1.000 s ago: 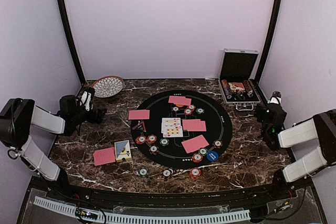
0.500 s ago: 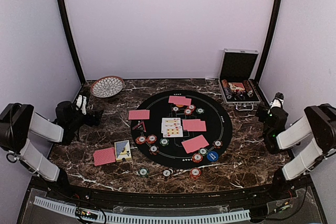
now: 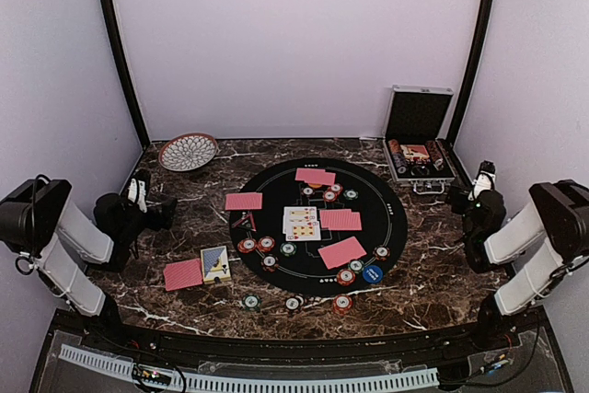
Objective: Distribute texas hold em gaming equipment
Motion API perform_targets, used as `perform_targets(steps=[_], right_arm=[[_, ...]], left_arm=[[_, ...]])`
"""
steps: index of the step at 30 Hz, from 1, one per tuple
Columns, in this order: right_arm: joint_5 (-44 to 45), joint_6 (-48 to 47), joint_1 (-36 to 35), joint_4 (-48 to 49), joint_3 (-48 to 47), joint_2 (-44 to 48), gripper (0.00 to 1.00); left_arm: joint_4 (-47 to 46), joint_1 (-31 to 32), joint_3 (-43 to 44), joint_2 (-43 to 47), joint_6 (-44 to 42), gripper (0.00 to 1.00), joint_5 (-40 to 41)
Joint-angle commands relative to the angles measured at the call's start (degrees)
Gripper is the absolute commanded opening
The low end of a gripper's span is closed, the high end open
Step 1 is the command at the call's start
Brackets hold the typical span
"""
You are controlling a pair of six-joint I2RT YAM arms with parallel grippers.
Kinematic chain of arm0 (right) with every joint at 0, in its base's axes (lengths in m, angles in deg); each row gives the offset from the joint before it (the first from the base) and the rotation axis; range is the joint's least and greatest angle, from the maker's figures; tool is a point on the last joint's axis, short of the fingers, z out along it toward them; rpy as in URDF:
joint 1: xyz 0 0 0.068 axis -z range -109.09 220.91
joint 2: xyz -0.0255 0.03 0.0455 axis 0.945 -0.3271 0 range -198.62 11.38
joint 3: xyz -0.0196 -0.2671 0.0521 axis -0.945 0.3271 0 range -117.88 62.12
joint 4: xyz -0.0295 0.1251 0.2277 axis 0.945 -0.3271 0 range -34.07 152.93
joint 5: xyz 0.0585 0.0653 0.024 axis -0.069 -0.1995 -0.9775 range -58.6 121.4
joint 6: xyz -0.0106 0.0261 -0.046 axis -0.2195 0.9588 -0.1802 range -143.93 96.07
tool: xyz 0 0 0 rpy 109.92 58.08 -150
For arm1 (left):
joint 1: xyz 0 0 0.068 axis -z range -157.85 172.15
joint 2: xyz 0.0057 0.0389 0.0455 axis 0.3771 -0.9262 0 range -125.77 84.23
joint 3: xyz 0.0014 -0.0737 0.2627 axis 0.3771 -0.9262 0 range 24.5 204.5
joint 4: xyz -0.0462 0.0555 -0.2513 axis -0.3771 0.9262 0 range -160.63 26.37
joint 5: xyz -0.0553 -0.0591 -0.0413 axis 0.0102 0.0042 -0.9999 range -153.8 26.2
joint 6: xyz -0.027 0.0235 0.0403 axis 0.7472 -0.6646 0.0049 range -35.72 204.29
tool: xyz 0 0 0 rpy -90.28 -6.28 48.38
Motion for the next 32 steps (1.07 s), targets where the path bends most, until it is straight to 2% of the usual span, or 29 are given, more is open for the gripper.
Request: perform_targets(steps=[1, 2, 3, 5, 8, 32], right_arm=[[-5.1, -1.5, 0.6, 6.6, 1.4, -2.1, 0.99], [-6.1, -0.8, 1.3, 3.6, 0.6, -1.8, 0.99], [-6.6, -0.6, 1.8, 5.9, 0.3, -3.1, 0.99], [-6.9, 1.7, 3.2, 0.2, -1.3, -2.1, 0.99], [-9.3, 2.4, 4.6, 2.4, -0.8, -2.5, 0.99], [-9.0, 2.1, 4.6, 2.4, -0.7, -2.3, 0.98]], left_arm=[[-2.4, -0.5, 2.4, 0.1, 1.5, 0.99, 2.1], [-2.3, -0.6, 2.6, 0.0, 1.7, 0.99, 2.2], [-0.9, -0.7, 2.7, 0.4, 1.8, 0.99, 2.5], [-1.8, -0.6, 2.6, 0.3, 1.8, 0.99, 2.4], [-1.9, -0.6, 2.4, 0.4, 1.9, 0.99, 2.7], [-1.3, -0.7, 2.9, 0.1, 2.2, 0.99, 3.3]])
